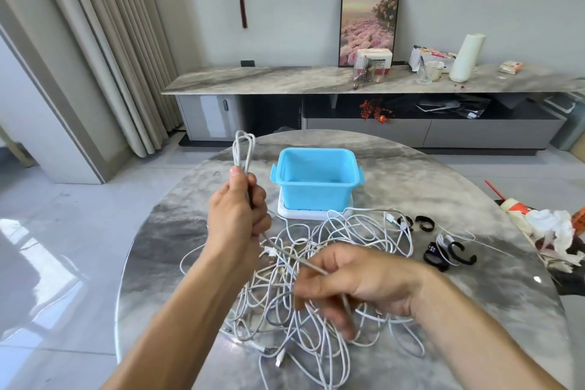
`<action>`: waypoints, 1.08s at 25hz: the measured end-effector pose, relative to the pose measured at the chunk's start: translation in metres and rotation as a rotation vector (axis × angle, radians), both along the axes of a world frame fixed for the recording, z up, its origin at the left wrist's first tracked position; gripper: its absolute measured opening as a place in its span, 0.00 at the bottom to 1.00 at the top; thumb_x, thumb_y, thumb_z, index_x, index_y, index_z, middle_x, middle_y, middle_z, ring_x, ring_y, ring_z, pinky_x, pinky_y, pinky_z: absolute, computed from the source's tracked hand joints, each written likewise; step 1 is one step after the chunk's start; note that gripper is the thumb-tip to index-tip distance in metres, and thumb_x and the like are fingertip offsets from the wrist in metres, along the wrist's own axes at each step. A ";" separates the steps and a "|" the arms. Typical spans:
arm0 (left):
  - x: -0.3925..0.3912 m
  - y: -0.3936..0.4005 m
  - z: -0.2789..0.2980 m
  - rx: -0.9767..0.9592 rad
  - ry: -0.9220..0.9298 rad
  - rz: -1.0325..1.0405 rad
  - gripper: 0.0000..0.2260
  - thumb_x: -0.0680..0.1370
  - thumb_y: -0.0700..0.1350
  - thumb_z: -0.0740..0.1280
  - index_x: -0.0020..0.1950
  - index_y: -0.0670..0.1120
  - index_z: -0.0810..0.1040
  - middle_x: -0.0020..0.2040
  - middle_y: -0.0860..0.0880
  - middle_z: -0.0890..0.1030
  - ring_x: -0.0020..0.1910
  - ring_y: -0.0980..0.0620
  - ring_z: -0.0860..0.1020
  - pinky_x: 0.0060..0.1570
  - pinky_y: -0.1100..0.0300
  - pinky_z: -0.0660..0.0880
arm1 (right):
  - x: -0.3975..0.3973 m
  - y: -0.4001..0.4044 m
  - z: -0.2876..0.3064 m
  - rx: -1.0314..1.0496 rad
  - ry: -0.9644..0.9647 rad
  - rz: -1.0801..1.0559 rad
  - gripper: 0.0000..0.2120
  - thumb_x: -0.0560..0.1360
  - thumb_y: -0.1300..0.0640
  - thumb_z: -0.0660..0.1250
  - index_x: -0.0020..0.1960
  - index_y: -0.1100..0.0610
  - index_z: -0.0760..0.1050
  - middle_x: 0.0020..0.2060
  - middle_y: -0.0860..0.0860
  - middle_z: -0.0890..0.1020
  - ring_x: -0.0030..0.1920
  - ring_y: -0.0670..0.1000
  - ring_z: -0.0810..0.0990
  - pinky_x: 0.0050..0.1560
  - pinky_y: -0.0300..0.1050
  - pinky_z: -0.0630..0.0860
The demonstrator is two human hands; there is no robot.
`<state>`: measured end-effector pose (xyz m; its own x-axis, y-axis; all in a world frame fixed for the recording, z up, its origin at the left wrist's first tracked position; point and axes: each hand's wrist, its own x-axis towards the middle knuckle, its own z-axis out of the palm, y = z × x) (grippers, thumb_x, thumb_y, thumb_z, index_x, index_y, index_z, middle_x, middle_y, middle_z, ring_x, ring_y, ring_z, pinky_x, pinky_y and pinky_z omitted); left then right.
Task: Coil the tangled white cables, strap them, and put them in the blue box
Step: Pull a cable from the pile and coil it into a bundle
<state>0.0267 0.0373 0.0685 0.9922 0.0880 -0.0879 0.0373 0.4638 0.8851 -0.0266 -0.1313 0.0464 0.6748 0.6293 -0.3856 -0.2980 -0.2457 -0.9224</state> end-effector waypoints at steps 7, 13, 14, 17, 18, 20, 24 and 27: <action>-0.004 0.005 -0.014 1.233 -0.503 0.108 0.17 0.84 0.51 0.55 0.39 0.46 0.72 0.29 0.50 0.77 0.29 0.46 0.76 0.32 0.49 0.73 | 0.010 -0.050 0.034 0.030 -0.223 -0.409 0.12 0.74 0.52 0.67 0.40 0.61 0.81 0.22 0.50 0.63 0.23 0.47 0.57 0.26 0.38 0.60; -0.023 -0.025 -0.019 1.086 -0.675 -0.385 0.17 0.82 0.54 0.55 0.39 0.48 0.72 0.29 0.53 0.76 0.30 0.54 0.74 0.34 0.54 0.70 | 0.004 -0.047 0.048 0.372 -0.201 -0.710 0.13 0.72 0.54 0.67 0.39 0.64 0.80 0.19 0.48 0.58 0.21 0.45 0.52 0.26 0.40 0.49; -0.025 -0.028 -0.019 1.014 -0.631 -0.454 0.17 0.82 0.55 0.55 0.40 0.49 0.74 0.29 0.54 0.75 0.30 0.56 0.72 0.34 0.57 0.68 | 0.004 -0.047 0.047 0.411 -0.157 -0.729 0.12 0.72 0.55 0.67 0.39 0.64 0.80 0.19 0.48 0.60 0.20 0.44 0.53 0.24 0.39 0.49; -0.026 -0.031 -0.023 0.887 -0.548 -0.537 0.17 0.82 0.56 0.55 0.40 0.48 0.75 0.30 0.57 0.72 0.30 0.58 0.68 0.34 0.61 0.65 | 0.003 -0.047 0.046 0.471 -0.113 -0.735 0.11 0.72 0.59 0.64 0.41 0.65 0.82 0.23 0.52 0.69 0.22 0.46 0.63 0.22 0.37 0.58; -0.025 -0.031 -0.024 0.881 -0.542 -0.513 0.17 0.81 0.57 0.56 0.39 0.48 0.74 0.29 0.57 0.71 0.30 0.58 0.68 0.34 0.60 0.64 | 0.003 -0.048 0.045 0.409 -0.188 -0.727 0.10 0.73 0.61 0.63 0.43 0.65 0.83 0.26 0.55 0.75 0.24 0.47 0.70 0.25 0.37 0.66; -0.023 -0.030 -0.024 0.885 -0.524 -0.421 0.18 0.80 0.58 0.56 0.38 0.48 0.72 0.29 0.58 0.70 0.29 0.57 0.67 0.34 0.58 0.63 | 0.006 -0.053 0.042 0.143 -0.489 -0.732 0.08 0.77 0.64 0.66 0.47 0.61 0.84 0.35 0.57 0.83 0.35 0.48 0.80 0.37 0.37 0.76; -0.021 -0.026 -0.028 0.786 -0.441 -0.345 0.19 0.80 0.59 0.57 0.37 0.46 0.71 0.29 0.56 0.69 0.31 0.55 0.65 0.35 0.54 0.64 | 0.011 -0.064 0.032 -0.354 -0.921 -0.793 0.02 0.71 0.56 0.76 0.43 0.52 0.85 0.35 0.48 0.84 0.36 0.44 0.80 0.39 0.35 0.74; -0.022 -0.026 -0.026 0.794 -0.445 -0.302 0.22 0.81 0.59 0.56 0.36 0.44 0.69 0.28 0.56 0.68 0.29 0.56 0.64 0.33 0.57 0.62 | 0.011 -0.061 0.029 -0.426 -0.932 -0.722 0.05 0.72 0.57 0.76 0.38 0.53 0.83 0.29 0.47 0.82 0.29 0.43 0.77 0.33 0.37 0.74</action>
<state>0.0046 0.0112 0.0426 0.9107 -0.3058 0.2777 -0.3587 -0.2517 0.8989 -0.0160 -0.1928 0.0758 0.9383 -0.0545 0.3415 0.2334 -0.6287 -0.7418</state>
